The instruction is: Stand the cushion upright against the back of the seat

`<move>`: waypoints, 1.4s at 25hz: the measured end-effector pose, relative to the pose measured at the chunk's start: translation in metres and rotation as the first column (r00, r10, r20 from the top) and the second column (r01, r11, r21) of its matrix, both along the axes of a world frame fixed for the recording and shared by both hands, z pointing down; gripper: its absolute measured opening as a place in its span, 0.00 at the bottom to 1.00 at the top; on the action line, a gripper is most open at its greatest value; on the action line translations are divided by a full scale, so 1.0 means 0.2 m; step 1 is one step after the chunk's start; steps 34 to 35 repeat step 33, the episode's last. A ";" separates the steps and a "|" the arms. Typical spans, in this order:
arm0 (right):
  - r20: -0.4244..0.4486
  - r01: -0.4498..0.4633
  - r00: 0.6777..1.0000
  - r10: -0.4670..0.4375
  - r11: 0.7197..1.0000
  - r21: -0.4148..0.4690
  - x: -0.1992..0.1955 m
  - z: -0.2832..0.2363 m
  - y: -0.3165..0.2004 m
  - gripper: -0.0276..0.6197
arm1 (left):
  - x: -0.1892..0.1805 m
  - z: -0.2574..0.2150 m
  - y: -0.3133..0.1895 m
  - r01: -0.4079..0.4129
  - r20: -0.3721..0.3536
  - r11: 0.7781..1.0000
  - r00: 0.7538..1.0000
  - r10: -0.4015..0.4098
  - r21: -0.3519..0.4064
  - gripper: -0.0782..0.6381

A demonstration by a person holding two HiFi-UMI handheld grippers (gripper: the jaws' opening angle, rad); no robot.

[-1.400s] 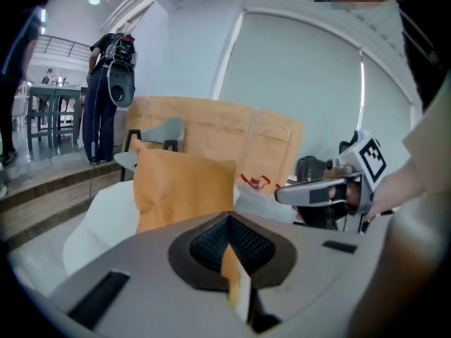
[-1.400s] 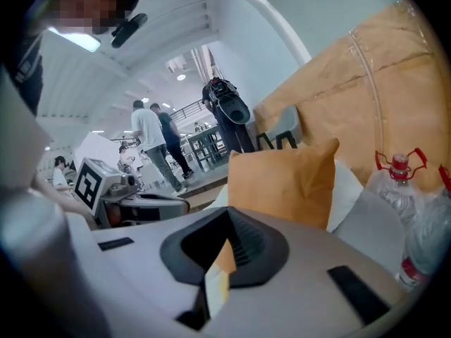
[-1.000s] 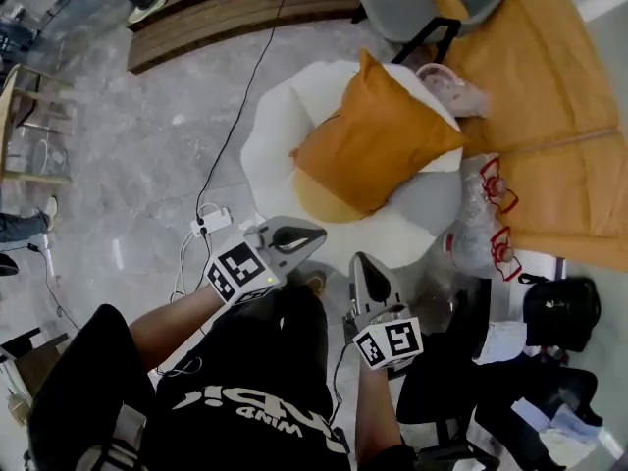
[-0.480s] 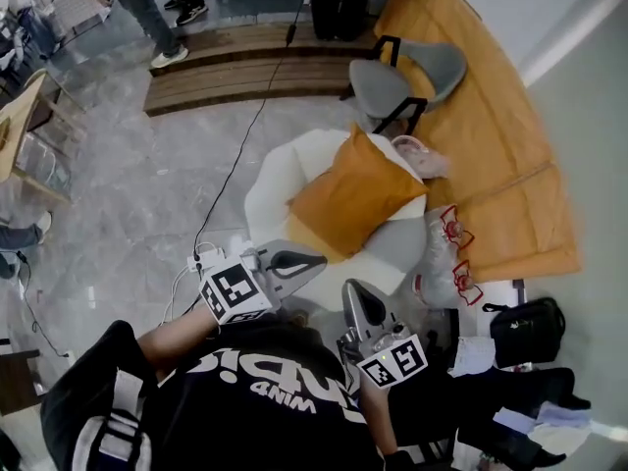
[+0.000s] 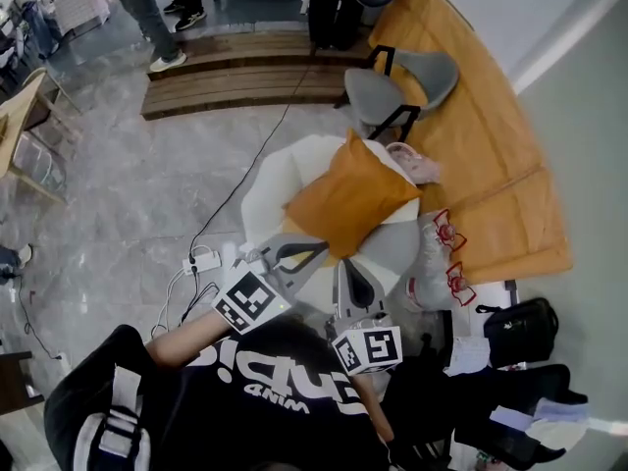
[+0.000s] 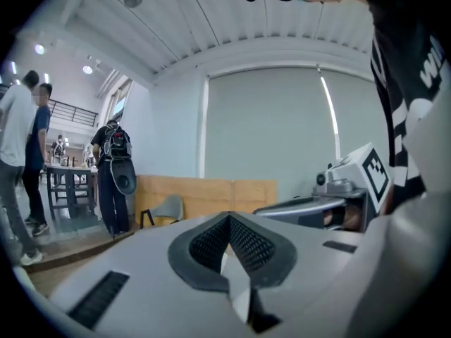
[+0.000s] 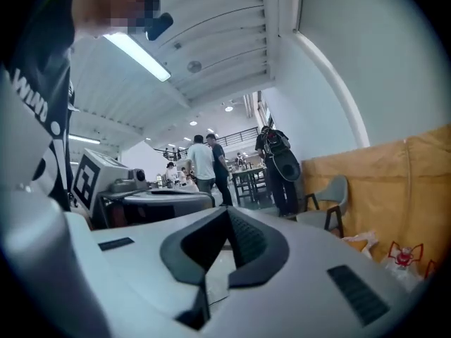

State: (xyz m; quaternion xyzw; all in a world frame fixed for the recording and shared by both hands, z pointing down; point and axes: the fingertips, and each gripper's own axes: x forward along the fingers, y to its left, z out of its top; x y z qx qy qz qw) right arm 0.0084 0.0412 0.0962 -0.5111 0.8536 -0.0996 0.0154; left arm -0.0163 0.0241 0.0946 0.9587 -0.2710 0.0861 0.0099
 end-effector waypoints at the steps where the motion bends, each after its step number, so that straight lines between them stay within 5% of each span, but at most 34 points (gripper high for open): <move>1: -0.002 -0.004 1.000 0.004 1.000 0.000 0.00 0.00 0.00 0.07 | 0.00 -0.01 0.01 -0.006 -0.007 1.000 1.000 0.006 -0.001 0.12; 35: -0.016 -0.016 1.000 0.015 0.999 -0.035 0.12 0.06 -0.03 0.07 | -0.01 0.01 -0.07 0.024 -0.029 1.000 0.999 -0.024 -0.014 0.12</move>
